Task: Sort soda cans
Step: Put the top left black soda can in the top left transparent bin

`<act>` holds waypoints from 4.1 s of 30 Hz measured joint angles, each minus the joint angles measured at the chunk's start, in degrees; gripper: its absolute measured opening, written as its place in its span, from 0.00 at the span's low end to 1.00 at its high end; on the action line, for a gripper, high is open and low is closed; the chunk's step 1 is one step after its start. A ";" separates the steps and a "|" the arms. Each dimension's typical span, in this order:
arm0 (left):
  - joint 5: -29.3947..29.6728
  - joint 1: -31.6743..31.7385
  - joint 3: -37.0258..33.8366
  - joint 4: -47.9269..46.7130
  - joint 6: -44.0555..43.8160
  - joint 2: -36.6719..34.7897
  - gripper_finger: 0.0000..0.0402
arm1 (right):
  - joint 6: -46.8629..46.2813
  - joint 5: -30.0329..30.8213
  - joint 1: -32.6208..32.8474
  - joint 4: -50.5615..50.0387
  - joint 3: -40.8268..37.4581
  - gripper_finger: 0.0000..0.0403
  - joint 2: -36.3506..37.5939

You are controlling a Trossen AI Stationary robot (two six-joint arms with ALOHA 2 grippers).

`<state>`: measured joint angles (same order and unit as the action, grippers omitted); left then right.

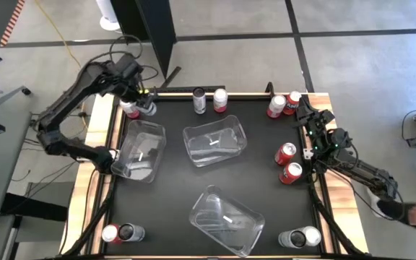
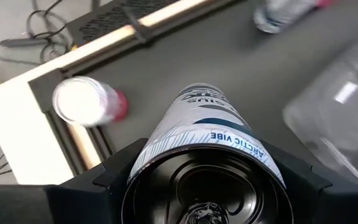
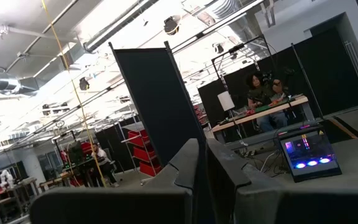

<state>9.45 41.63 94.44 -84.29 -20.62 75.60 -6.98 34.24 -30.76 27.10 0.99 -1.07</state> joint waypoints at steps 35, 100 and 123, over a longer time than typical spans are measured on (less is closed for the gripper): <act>0.72 -19.39 -20.13 3.03 -14.47 -0.60 0.63 | 0.00 0.02 -0.02 -0.01 0.01 0.12 -0.01; 1.32 -17.11 -22.46 21.14 -13.68 9.79 0.79 | 0.11 0.02 0.00 0.15 0.02 0.12 -0.01; 2.84 -17.11 -22.46 21.46 -12.61 9.78 0.80 | 0.10 0.01 0.00 0.15 0.02 0.12 -0.01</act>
<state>12.30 24.51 71.99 -62.83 -33.23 85.38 -6.89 34.25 -30.76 27.24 1.02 -1.07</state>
